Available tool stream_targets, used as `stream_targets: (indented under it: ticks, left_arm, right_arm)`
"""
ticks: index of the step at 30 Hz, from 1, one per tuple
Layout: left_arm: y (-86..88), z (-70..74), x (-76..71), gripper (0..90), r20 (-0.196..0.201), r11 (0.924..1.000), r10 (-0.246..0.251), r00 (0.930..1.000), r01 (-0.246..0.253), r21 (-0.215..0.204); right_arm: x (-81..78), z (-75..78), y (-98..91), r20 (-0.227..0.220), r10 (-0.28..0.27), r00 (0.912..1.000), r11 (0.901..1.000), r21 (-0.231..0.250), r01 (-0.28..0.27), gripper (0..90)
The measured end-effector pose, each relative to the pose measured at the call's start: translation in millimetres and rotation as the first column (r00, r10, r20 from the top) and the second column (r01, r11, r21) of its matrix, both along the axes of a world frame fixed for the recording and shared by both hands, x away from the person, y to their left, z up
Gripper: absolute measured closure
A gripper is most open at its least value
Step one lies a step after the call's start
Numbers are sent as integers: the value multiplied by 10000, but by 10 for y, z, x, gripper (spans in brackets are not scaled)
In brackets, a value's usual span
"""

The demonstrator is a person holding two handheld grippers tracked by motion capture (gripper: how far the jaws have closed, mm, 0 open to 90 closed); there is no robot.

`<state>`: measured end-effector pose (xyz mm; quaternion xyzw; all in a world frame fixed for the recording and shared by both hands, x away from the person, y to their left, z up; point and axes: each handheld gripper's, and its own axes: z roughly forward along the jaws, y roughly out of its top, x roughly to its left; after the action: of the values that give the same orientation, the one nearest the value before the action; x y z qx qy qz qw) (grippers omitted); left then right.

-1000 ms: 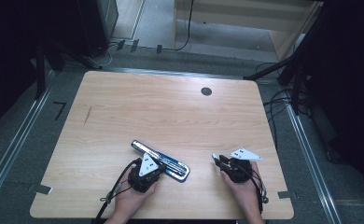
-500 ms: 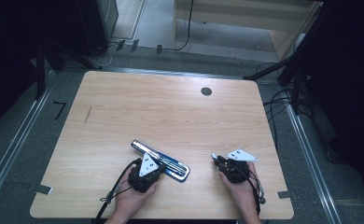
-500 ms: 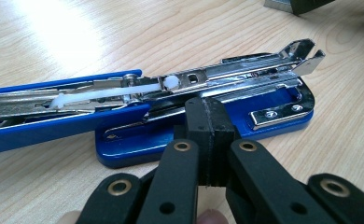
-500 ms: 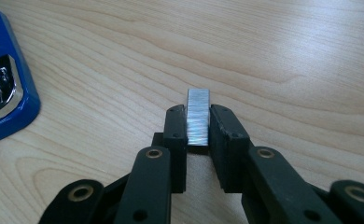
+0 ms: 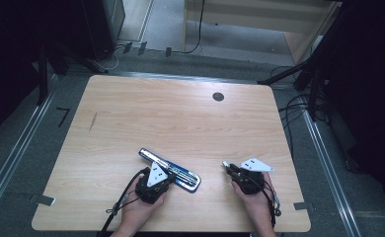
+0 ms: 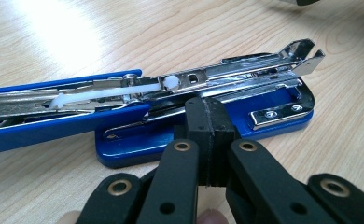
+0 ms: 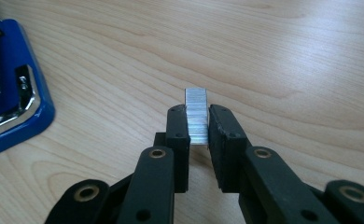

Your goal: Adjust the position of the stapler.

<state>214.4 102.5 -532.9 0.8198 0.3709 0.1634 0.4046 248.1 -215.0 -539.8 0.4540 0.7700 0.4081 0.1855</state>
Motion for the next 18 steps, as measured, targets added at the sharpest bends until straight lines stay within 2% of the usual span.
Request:
stream_targets:
  ticks: [18]
  left_arm:
    - [0,0,0,900,12,10000,-12,10000,12,12]
  right_arm:
    - [-100,217,166,347,959,9948,9954,-3,-960,797]
